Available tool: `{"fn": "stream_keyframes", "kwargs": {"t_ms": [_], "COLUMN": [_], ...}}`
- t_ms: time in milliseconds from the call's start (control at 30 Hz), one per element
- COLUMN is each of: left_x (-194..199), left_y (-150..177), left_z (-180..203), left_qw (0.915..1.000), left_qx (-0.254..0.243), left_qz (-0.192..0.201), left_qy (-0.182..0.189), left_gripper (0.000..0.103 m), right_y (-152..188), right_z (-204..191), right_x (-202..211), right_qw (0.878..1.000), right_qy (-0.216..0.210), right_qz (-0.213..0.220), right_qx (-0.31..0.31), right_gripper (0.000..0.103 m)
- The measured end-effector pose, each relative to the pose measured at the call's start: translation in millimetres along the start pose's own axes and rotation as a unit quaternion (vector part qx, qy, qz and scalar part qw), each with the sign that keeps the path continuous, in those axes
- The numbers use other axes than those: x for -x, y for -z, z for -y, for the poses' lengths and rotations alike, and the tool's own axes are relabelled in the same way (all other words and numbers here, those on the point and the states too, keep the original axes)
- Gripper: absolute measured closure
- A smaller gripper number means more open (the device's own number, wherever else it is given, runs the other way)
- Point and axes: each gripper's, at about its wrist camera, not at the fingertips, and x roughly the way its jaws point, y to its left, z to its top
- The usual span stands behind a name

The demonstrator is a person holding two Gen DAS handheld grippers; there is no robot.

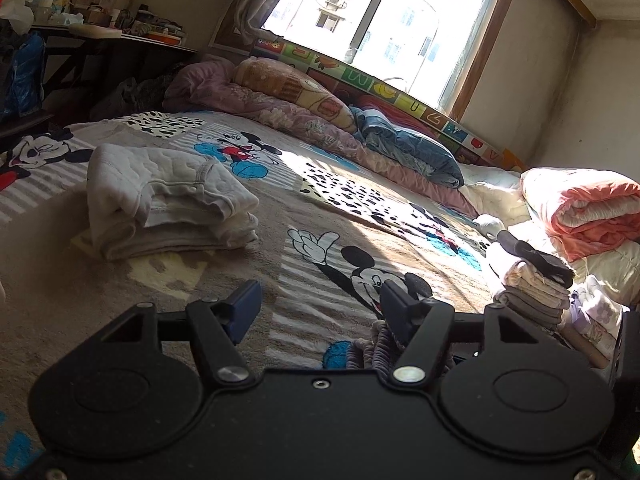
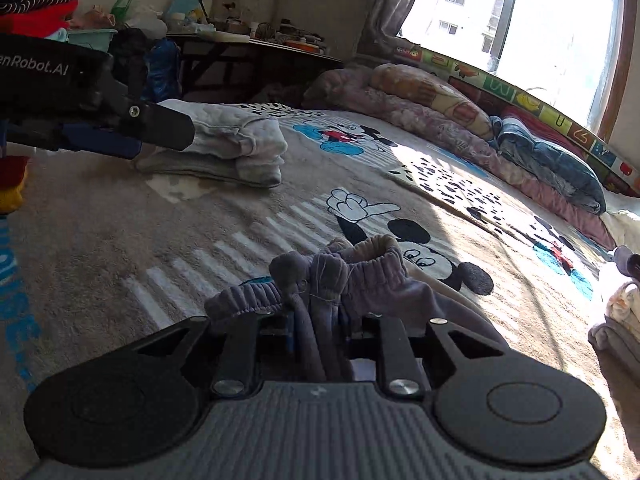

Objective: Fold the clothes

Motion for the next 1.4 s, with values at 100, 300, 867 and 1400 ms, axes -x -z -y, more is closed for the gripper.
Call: {"fn": "stream_keyframes", "kwargs": {"t_ms": [100, 300, 867, 1400], "left_x": [-3, -10, -100, -125], "left_y": [-1, -4, 48, 54], "left_z": [3, 19, 154, 118], "left_qw": [1.0, 0.9992, 0.9551, 0.9684], "left_qx": [-0.003, -0.031, -0.292, -0.214], "left_qz": [0.002, 0.018, -0.042, -0.126], "left_qy": [-0.003, -0.019, 0.031, 0.02], "left_gripper": [0.038, 0.038, 0.068, 0.07], "right_y": [-2, 14, 115, 122], "right_z": [-14, -21, 90, 98], "right_x": [12, 62, 80, 94], "right_qw": [0.999, 0.993, 0.997, 0.993], "right_qy": [-0.02, -0.056, 0.009, -0.014], "right_qz": [0.031, 0.052, 0.008, -0.019], "right_qx": [0.031, 0.086, -0.074, -0.116], "right_gripper": [0.058, 0.051, 0.048, 0.033]}}
